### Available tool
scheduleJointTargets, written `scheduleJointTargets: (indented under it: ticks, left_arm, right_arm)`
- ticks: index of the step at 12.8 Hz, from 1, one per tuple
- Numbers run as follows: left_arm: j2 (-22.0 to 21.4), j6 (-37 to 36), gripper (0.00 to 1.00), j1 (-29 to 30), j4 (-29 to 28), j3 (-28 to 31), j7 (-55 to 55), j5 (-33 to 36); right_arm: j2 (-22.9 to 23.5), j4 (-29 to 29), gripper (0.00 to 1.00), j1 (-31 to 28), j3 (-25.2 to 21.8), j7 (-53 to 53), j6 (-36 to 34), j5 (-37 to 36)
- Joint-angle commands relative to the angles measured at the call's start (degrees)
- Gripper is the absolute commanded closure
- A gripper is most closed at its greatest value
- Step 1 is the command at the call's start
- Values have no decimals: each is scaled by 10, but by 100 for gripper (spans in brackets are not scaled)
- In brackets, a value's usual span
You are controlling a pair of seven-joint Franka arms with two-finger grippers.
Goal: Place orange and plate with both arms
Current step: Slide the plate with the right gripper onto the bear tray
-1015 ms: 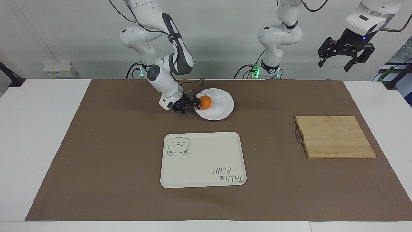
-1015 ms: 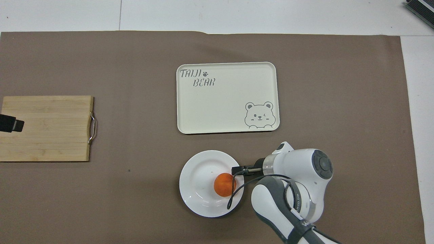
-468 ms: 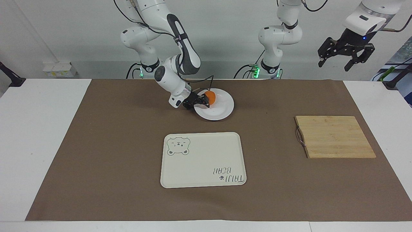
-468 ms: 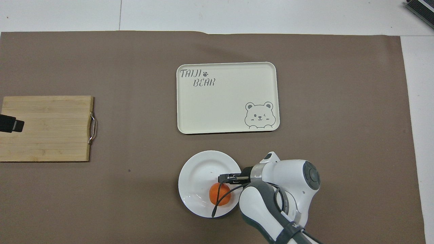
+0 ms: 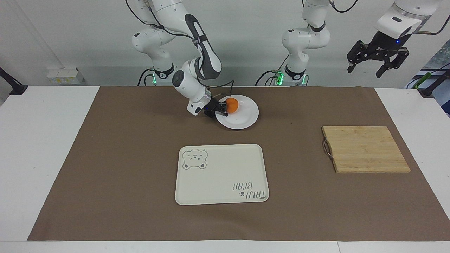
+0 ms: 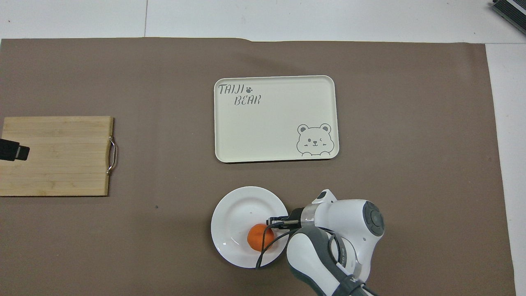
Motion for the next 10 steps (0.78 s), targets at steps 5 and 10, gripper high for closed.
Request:
scheduleJointTargets:
  ticks: [5, 10]
  left_arm:
    - [-14, -3, 0, 8, -14, -5, 1, 1]
    - [-14, -3, 0, 8, -14, -5, 1, 1]
  right_arm:
    - [3, -10, 100, -90, 1, -162, -112, 95]
    - [4, 14, 100, -127, 1, -176, -173, 144]
